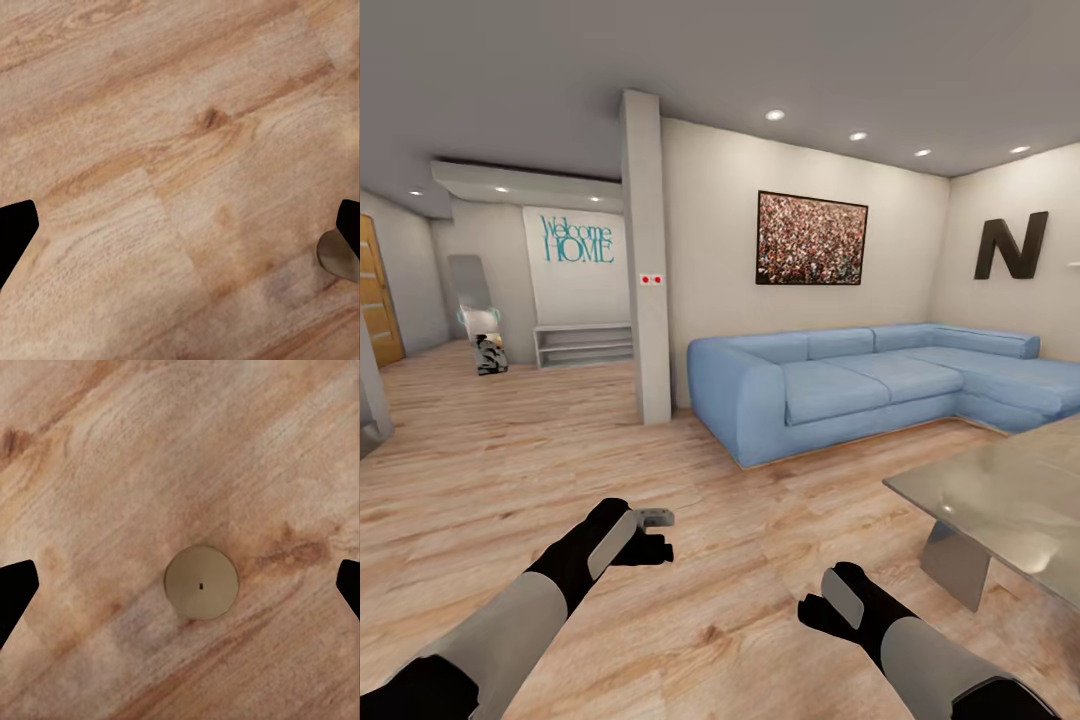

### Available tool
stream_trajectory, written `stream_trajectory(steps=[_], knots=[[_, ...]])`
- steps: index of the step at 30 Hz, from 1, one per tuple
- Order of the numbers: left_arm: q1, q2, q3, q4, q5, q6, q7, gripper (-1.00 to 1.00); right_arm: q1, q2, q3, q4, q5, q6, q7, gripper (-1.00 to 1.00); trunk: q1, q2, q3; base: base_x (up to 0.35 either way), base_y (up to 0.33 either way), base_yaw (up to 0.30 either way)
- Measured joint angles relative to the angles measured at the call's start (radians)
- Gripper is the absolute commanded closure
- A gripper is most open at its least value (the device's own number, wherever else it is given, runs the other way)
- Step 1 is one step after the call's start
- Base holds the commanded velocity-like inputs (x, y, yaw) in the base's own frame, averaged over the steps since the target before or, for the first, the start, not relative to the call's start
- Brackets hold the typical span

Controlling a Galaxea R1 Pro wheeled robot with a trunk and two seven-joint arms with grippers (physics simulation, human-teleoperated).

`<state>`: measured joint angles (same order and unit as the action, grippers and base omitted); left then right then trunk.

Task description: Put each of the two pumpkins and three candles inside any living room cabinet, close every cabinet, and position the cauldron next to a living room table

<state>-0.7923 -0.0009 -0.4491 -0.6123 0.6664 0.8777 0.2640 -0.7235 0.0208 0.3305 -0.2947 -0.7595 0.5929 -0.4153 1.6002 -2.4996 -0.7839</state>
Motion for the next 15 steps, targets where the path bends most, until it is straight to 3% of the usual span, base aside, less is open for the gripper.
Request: stream_trajectory(steps=[7, 15], knots=[[0.0, 0.002, 0.007, -0.001, 0.001, 0.0, 0.0, -1.0, 0.0, 0.0, -0.001, 0.0, 0.0, 0.0, 0.0, -1.0, 0.0, 0.0, 0.0, 0.027, 0.0, 0.0], [0.002, 0.004, 0.011, -0.038, 0.003, 0.001, 0.0, -1.0, 0.0, 0.0, 0.0, 0.0, 0.0, -0.003, 0.0, -1.0, 0.004, -0.002, -0.031, 0.004, 0.0, 0.0]])
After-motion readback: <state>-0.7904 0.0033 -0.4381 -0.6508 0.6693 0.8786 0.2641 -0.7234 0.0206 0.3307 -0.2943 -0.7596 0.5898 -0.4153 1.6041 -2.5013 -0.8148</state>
